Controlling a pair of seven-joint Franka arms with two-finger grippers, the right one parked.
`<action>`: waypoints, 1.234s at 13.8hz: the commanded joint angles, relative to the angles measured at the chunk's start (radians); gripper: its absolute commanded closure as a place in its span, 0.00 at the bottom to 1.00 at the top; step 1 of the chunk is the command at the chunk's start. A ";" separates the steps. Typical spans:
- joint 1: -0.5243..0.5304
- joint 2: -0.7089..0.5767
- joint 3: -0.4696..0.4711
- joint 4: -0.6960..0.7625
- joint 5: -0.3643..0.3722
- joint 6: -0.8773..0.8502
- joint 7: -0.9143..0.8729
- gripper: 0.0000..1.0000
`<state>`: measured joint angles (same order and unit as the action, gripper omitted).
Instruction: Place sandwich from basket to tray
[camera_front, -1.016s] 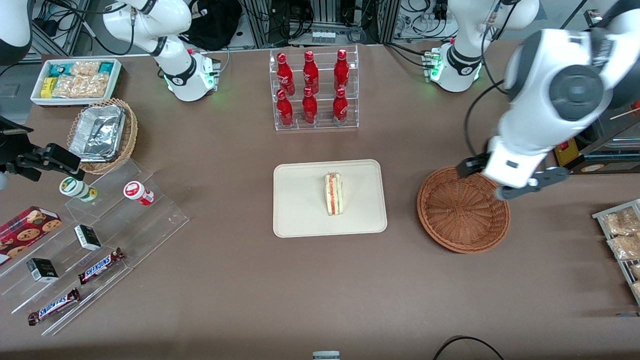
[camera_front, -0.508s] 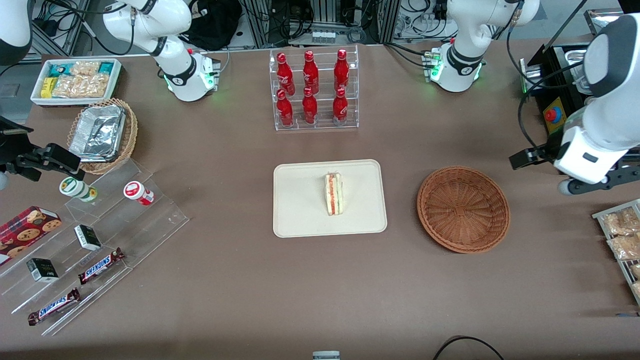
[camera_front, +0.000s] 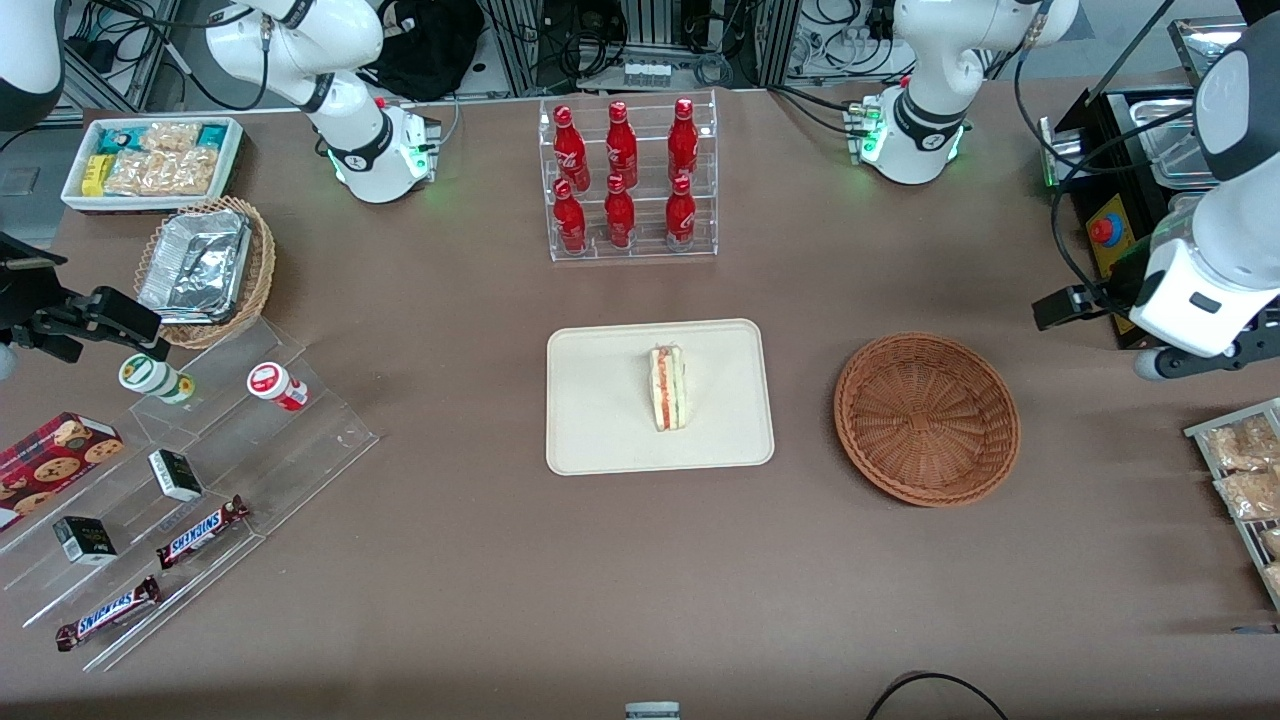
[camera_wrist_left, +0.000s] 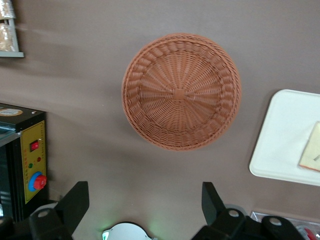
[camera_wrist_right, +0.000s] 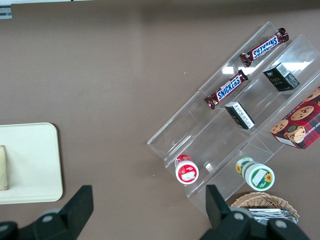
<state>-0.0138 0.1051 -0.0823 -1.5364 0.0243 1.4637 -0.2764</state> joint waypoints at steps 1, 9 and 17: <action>0.182 -0.037 -0.179 -0.001 -0.004 -0.023 0.028 0.00; 0.164 -0.156 -0.148 -0.105 0.008 -0.028 0.131 0.00; 0.161 -0.102 -0.148 -0.034 0.013 -0.020 0.135 0.00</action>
<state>0.1570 -0.0119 -0.2378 -1.5993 0.0261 1.4440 -0.1566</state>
